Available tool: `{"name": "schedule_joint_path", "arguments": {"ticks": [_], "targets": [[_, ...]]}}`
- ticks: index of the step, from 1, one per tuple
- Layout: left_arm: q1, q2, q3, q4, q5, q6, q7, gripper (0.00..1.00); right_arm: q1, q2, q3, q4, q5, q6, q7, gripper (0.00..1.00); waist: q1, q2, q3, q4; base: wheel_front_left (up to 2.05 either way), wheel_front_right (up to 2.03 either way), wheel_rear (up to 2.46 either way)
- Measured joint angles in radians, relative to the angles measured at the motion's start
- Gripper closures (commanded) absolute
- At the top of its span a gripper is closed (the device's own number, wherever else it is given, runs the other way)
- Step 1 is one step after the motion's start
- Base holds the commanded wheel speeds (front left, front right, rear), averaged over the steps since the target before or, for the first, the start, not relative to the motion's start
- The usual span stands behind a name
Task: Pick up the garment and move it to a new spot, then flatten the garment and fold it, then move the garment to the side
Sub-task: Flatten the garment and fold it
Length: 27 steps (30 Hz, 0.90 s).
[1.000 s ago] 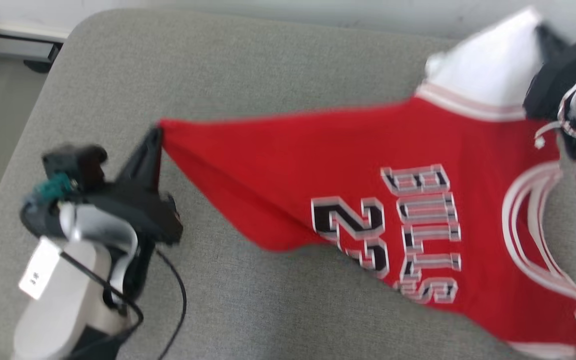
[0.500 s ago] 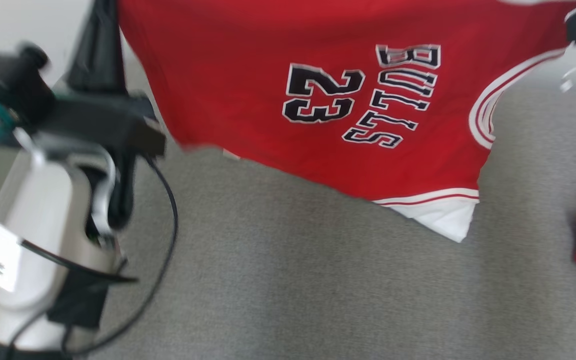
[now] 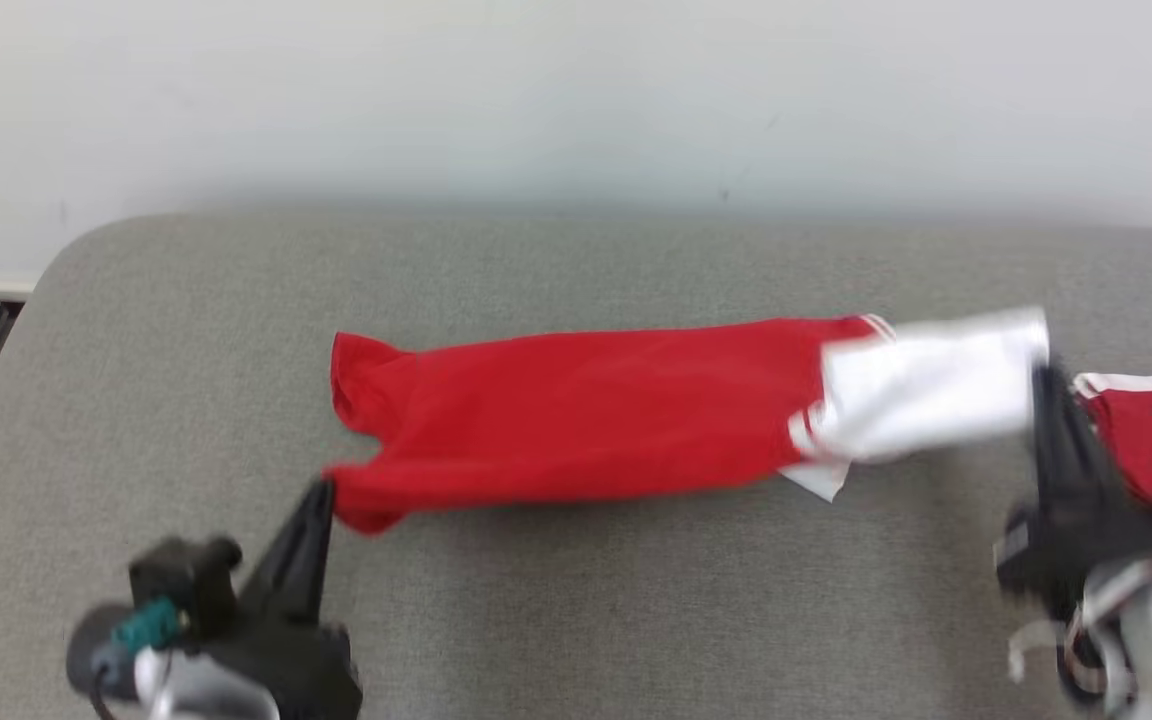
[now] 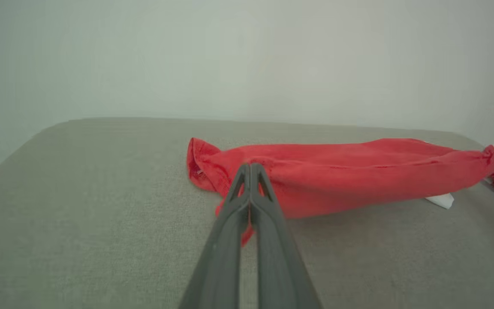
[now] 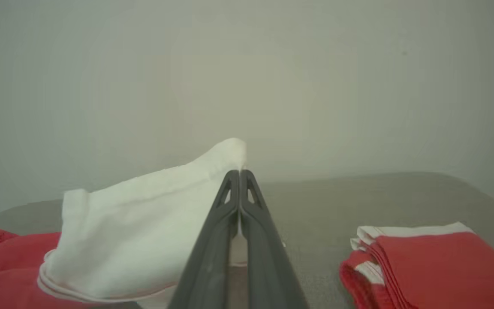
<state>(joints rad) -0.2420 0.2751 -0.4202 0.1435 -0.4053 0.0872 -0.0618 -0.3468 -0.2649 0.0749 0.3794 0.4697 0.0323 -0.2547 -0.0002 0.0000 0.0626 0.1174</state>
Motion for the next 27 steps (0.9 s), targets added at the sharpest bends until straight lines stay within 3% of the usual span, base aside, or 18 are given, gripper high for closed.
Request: {"name": "schedule_joint_path", "arguments": {"ticks": [3,5,10,20,24,27], "targets": [[0.079,0.014,-0.014,-0.016,-0.006,0.000,0.011,1.00,0.170,0.016,-0.032,-0.058,0.031,-0.019,0.000,1.00,-0.0001,0.0000,-0.013,-0.011,0.00,0.00,0.00],[0.141,0.026,-0.007,-0.025,-0.009,0.002,0.015,1.00,0.279,0.059,-0.021,-0.092,0.053,-0.025,0.001,1.00,-0.0001,0.0000,-0.016,-0.019,0.00,0.00,0.00],[0.176,0.013,-0.007,-0.031,-0.022,0.008,0.018,1.00,0.350,0.079,-0.019,-0.146,0.078,-0.029,0.002,1.00,0.0001,0.0000,-0.004,-0.024,0.00,0.00,0.00],[0.176,0.013,0.017,-0.062,-0.037,0.018,0.034,1.00,0.347,0.072,-0.008,-0.260,0.093,-0.029,0.059,1.00,0.0001,-0.0001,0.040,-0.032,0.00,0.00,0.00],[0.172,0.021,0.025,-0.062,-0.045,0.018,0.053,1.00,0.284,0.061,0.049,-0.274,0.093,0.000,0.128,1.00,0.0003,0.0000,0.071,-0.039,0.00,0.00,0.00],[0.112,0.033,0.031,-0.049,-0.052,0.008,0.085,1.00,0.149,0.040,0.099,-0.255,0.088,0.027,0.202,1.00,0.0003,0.0000,0.103,-0.047,0.00,0.00,0.00]]}}
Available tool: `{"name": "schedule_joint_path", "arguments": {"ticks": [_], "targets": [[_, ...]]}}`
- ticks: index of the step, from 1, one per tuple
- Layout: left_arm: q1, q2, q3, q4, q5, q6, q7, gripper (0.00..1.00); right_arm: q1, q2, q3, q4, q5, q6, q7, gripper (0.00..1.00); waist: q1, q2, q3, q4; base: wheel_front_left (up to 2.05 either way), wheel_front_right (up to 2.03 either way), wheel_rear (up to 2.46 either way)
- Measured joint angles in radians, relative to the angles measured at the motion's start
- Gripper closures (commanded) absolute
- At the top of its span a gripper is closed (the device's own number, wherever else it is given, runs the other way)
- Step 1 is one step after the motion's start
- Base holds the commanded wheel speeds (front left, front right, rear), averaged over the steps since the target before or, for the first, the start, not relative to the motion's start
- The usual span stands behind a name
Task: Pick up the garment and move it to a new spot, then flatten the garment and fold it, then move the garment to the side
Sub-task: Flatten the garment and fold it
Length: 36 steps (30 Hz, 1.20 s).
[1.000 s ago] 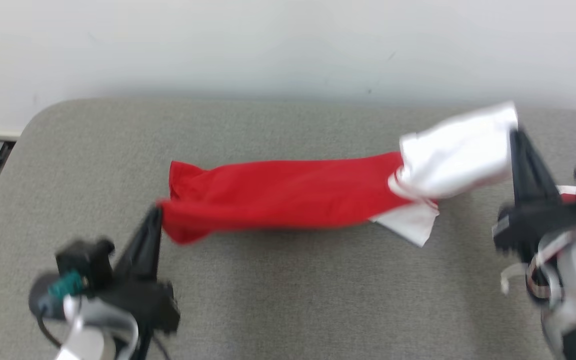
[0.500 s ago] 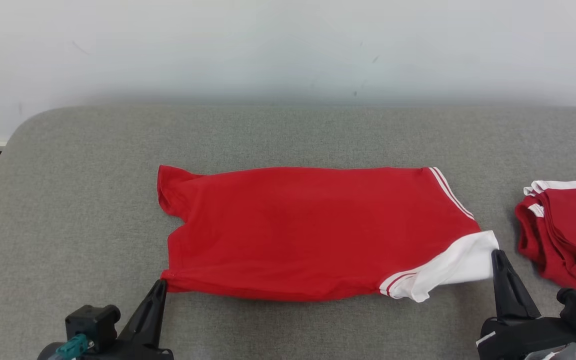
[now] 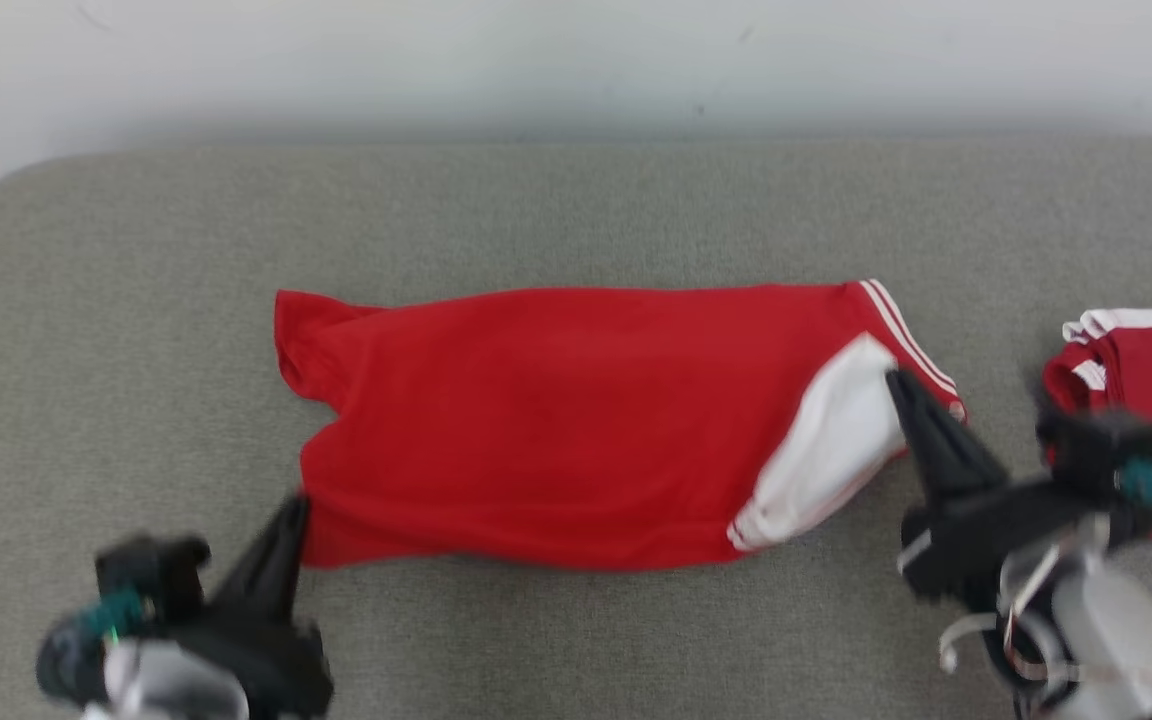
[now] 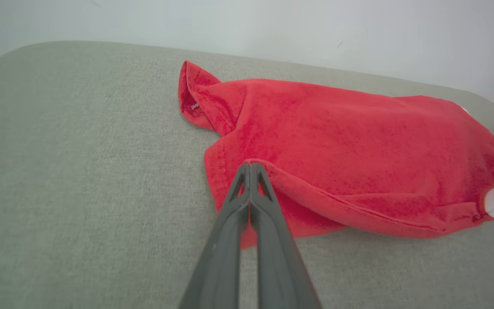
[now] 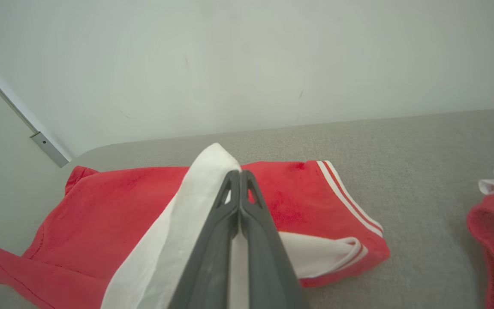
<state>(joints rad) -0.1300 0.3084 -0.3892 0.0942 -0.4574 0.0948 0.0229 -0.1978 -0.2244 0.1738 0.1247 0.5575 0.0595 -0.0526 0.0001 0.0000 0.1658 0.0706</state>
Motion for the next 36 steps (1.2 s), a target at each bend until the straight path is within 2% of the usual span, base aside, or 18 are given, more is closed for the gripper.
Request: {"name": "schedule_joint_path", "arguments": {"ticks": [4,7,9,12,15,18,22,28,32,36], "targets": [[-0.241,-0.005,0.027,0.063,-0.009,-0.019,0.053,1.00,-0.269,-0.029,0.029,0.098,-0.007,0.017,0.111,1.00,0.0002,0.0001,0.049,-0.013,0.00,0.00,0.00],[-0.469,-0.010,0.054,0.117,0.000,-0.025,0.086,1.00,-0.529,-0.037,0.013,0.172,-0.030,0.014,0.156,1.00,0.0003,0.0001,0.089,-0.024,0.00,0.00,0.00],[-0.642,-0.022,0.069,0.148,0.026,-0.023,0.089,1.00,-0.692,-0.038,-0.047,0.173,-0.035,-0.003,0.139,1.00,0.0004,0.0001,0.116,-0.031,0.00,0.00,0.00],[-0.870,-0.075,0.110,0.135,0.063,-0.003,0.028,1.00,-0.889,-0.058,-0.130,0.163,-0.031,-0.033,0.072,1.00,0.0005,0.0002,0.151,-0.039,0.00,0.00,0.00],[-0.960,-0.122,0.137,0.104,0.067,-0.001,-0.058,1.00,-0.977,-0.104,-0.129,0.135,-0.044,-0.011,0.020,1.00,0.0001,0.0000,0.178,-0.041,0.00,0.00,0.00],[-0.910,-0.112,0.146,0.115,0.072,0.002,-0.123,1.00,-0.934,-0.109,-0.076,0.129,-0.087,0.008,-0.013,1.00,0.0002,0.0001,0.194,-0.035,0.00,0.00,0.00],[-0.725,-0.094,0.125,0.209,0.069,0.002,-0.156,1.00,-0.750,-0.108,-0.027,0.203,-0.102,0.029,-0.008,1.00,0.0002,0.0002,0.202,-0.027,0.00,0.00,0.00],[-0.507,-0.103,0.069,0.319,0.061,-0.025,-0.185,1.00,-0.481,-0.085,0.000,0.264,-0.060,0.039,0.000,1.00,0.0002,0.0002,0.203,-0.024,0.00,0.00,0.00],[-0.424,-0.109,0.037,0.340,0.062,-0.050,-0.218,1.00,-0.382,-0.074,0.040,0.265,-0.055,0.048,-0.011,1.00,-0.0001,0.0001,0.185,-0.022,0.00,0.00,0.00],[-0.350,-0.111,0.024,0.356,0.065,-0.052,-0.237,1.00,-0.315,-0.072,0.031,0.265,-0.054,0.051,-0.054,1.00,-0.0001,0.0001,0.153,-0.021,0.00,0.00,0.00]]}}
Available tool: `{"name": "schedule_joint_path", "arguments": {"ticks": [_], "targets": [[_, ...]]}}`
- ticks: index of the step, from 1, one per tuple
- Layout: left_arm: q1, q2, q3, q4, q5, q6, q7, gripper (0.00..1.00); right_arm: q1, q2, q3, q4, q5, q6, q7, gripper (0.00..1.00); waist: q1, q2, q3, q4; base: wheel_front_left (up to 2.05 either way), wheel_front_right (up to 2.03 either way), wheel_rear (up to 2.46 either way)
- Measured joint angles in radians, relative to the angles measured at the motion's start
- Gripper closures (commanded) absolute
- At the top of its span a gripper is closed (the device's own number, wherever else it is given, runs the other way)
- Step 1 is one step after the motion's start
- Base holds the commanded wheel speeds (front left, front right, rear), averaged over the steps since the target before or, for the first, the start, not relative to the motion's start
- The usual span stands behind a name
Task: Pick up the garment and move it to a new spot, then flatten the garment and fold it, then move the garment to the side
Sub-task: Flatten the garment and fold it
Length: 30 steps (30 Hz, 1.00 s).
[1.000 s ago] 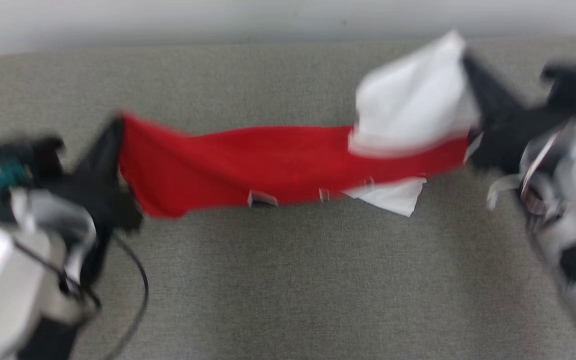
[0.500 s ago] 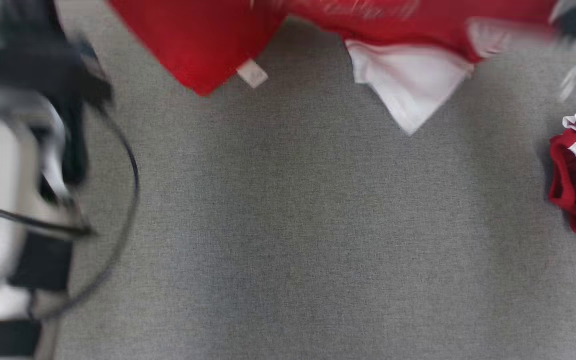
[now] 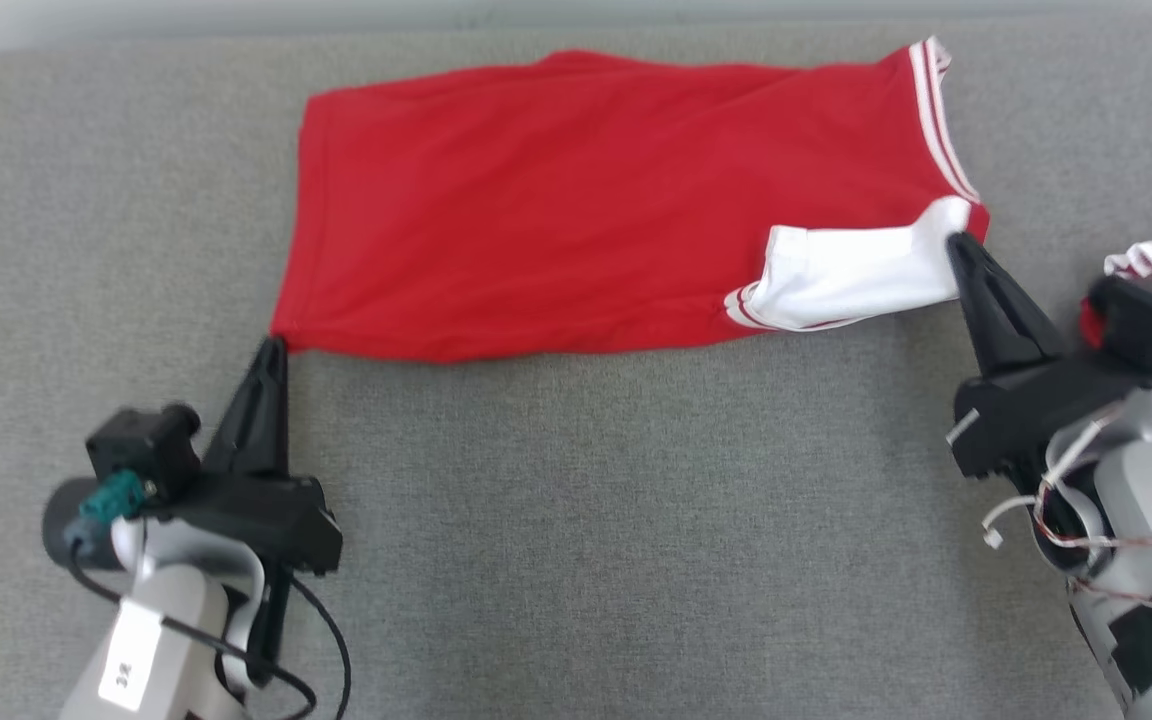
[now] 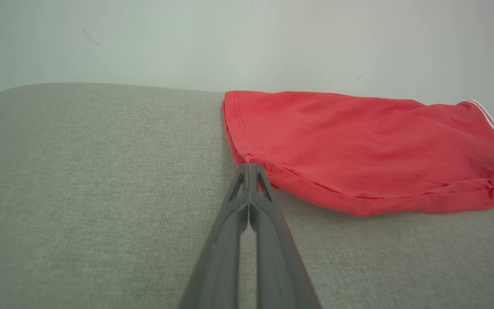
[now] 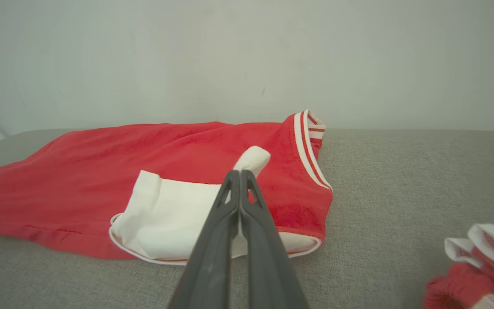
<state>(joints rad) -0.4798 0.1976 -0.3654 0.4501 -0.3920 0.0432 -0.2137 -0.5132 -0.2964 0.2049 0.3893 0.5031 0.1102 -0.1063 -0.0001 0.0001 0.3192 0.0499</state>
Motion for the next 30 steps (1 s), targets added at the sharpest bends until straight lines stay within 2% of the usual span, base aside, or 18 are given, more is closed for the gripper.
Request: {"name": "schedule_joint_path", "arguments": {"ticks": [3,8,17,23,30], "targets": [[0.036,-0.009,0.000,0.003,-0.001,0.001,-0.014,1.00,0.049,0.003,-0.030,-0.009,0.012,-0.001,-0.038,1.00,-0.0001,-0.0001,-0.030,0.002,0.00,0.00,0.00],[0.123,-0.016,0.009,0.003,-0.010,0.010,-0.026,1.00,0.158,0.027,-0.063,-0.038,0.032,-0.031,-0.093,1.00,-0.0001,-0.0002,-0.091,0.009,0.00,0.00,0.00],[0.279,-0.022,0.033,-0.012,-0.024,0.020,-0.030,1.00,0.372,0.077,-0.088,-0.073,0.044,-0.089,-0.115,1.00,-0.0003,-0.0003,-0.198,0.022,0.00,0.00,0.00],[0.408,0.005,0.058,-0.055,-0.034,0.031,-0.034,1.00,0.471,0.094,-0.090,-0.132,0.049,-0.109,-0.123,1.00,-0.0003,-0.0003,-0.268,0.025,0.00,0.00,0.00],[0.434,0.003,0.063,-0.115,-0.041,0.036,-0.034,1.00,0.526,0.090,-0.106,-0.212,0.046,-0.128,-0.131,1.00,-0.0002,-0.0003,-0.292,0.011,0.00,0.00,0.00]]}}
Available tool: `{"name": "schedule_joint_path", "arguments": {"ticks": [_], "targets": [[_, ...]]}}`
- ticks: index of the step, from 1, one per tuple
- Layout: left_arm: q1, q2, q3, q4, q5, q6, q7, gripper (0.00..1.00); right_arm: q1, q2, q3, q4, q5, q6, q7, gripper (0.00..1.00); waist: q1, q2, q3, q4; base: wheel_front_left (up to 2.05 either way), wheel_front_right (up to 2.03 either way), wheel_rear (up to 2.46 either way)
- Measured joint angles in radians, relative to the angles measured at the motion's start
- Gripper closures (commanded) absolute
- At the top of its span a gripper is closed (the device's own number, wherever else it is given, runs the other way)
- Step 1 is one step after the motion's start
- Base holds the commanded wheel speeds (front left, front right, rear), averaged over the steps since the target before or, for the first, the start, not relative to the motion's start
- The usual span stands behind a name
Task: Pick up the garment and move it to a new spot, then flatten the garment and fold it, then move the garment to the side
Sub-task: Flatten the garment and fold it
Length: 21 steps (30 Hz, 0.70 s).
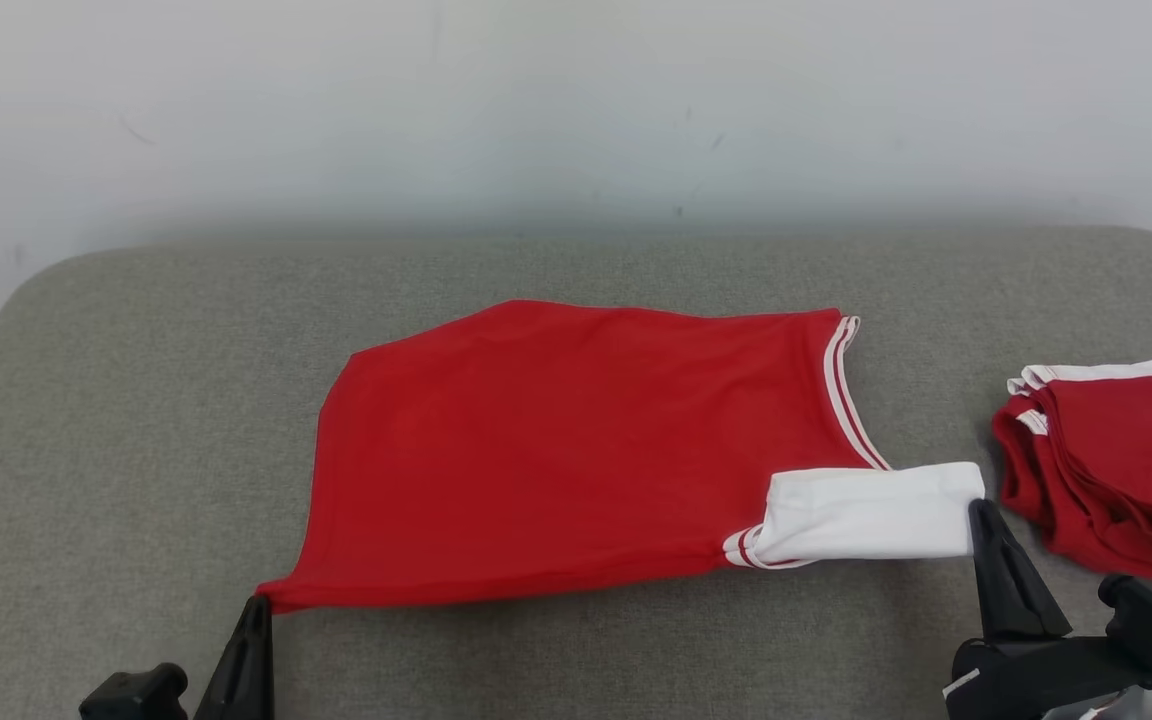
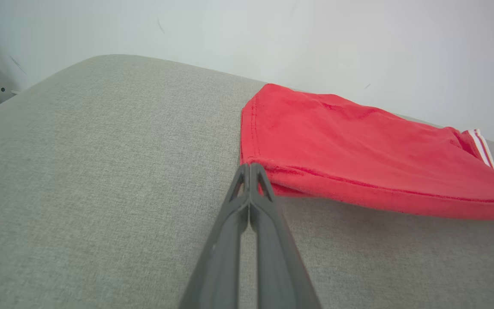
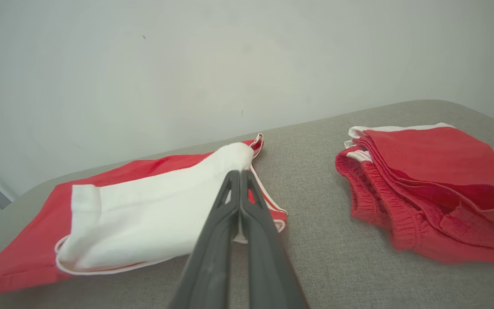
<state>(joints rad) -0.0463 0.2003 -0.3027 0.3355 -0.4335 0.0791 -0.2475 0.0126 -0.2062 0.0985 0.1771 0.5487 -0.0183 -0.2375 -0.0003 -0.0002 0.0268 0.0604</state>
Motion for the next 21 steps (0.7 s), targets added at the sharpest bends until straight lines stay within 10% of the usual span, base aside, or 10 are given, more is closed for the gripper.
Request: {"name": "schedule_joint_path", "arguments": {"ticks": [21], "targets": [[-0.104,0.031,0.029,-0.254,0.049,0.009,-0.005,1.00,-0.107,-0.039,0.001,-0.291,-0.052,0.000,-0.001,1.00,0.0003,0.0002,0.013,-0.016,0.00,0.00,0.00]]}}
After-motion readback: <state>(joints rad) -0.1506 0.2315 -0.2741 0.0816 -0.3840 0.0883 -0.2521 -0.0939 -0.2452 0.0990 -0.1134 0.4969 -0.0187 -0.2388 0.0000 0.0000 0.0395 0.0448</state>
